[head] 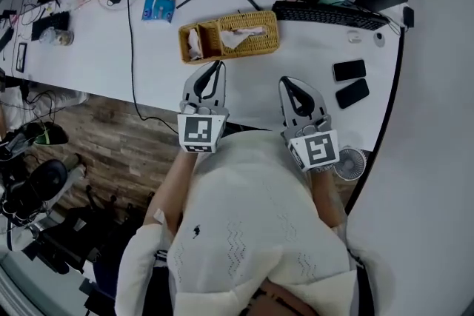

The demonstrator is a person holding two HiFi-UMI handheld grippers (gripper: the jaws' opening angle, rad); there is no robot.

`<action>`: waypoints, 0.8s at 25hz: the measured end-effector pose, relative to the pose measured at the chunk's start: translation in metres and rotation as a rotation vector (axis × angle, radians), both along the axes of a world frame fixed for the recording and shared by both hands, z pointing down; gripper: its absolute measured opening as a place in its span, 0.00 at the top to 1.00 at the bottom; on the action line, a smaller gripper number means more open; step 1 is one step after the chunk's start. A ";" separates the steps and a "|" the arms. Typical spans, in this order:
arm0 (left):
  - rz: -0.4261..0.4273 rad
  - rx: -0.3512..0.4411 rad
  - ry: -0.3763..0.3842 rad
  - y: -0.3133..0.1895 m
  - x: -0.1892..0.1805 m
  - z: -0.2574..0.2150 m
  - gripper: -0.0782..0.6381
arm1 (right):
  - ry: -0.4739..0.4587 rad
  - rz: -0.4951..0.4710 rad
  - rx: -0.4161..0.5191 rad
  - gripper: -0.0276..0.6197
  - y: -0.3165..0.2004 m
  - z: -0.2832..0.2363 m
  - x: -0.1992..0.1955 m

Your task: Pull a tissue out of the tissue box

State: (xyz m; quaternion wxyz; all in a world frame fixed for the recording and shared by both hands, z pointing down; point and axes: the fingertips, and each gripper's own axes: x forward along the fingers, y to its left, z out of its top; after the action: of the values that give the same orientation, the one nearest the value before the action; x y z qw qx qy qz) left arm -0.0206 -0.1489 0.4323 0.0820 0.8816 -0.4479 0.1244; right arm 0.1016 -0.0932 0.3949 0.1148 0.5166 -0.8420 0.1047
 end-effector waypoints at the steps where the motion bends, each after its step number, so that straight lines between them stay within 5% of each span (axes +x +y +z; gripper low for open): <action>1: 0.008 -0.008 -0.006 -0.002 0.002 0.004 0.87 | 0.000 0.001 -0.002 0.96 -0.001 0.001 0.000; 8: 0.035 -0.097 -0.023 -0.018 0.010 0.034 0.86 | -0.009 0.010 -0.008 0.96 -0.011 0.009 0.001; 11: 0.048 -0.142 -0.026 -0.025 0.013 0.049 0.67 | -0.007 0.010 -0.020 0.96 -0.013 0.015 0.003; 20: 0.023 -0.235 -0.054 -0.042 0.016 0.086 0.65 | -0.010 0.002 -0.047 0.96 -0.021 0.027 0.003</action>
State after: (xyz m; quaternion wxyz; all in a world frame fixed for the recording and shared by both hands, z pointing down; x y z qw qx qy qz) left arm -0.0051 -0.1904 0.5184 0.1714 0.8672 -0.4223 0.2006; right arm 0.1045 -0.1139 0.4223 0.1226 0.5141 -0.8394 0.1270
